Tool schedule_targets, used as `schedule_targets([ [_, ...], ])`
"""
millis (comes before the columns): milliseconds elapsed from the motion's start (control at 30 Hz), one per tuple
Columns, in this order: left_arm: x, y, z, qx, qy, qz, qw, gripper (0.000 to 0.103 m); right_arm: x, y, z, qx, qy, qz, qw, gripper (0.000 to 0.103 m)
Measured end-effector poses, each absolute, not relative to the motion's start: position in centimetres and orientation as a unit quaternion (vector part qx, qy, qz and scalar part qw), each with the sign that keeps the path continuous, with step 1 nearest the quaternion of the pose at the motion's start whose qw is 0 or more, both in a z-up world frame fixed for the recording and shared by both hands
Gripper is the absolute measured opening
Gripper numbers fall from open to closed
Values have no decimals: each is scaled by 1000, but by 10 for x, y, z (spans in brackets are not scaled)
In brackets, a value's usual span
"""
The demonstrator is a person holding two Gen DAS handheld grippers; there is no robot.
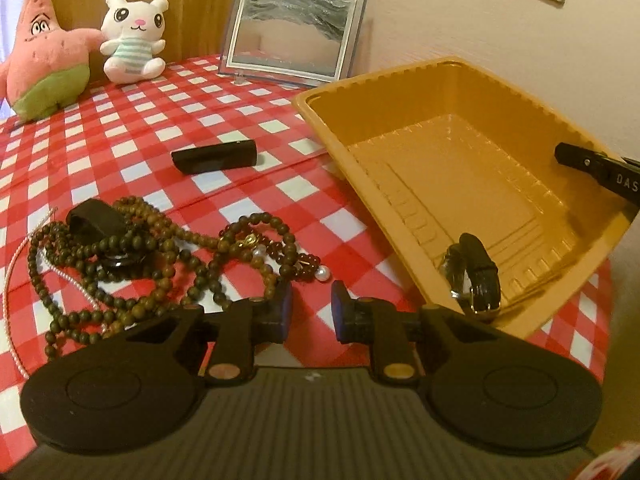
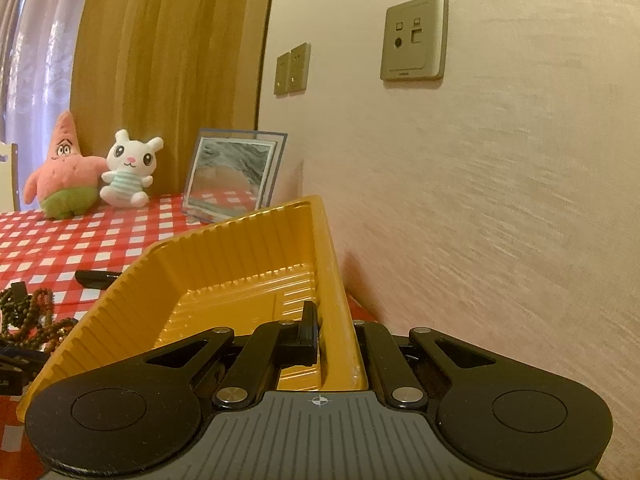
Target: Organize jewelry
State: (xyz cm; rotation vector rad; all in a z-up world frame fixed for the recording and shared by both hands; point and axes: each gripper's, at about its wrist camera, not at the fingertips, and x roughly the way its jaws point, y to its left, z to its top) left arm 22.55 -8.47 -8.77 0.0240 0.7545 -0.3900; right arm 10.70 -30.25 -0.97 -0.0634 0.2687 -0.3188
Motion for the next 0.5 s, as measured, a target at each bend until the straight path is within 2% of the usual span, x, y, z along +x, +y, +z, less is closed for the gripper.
schedule_targets([
  [433, 230, -89, -89, 30, 356, -189, 915, 18, 109, -310, -13, -20, 137, -161, 977, 4],
  [500, 231, -93, -89, 36, 351, -194, 915, 16, 109, -310, -14, -19, 137, -161, 977, 4],
])
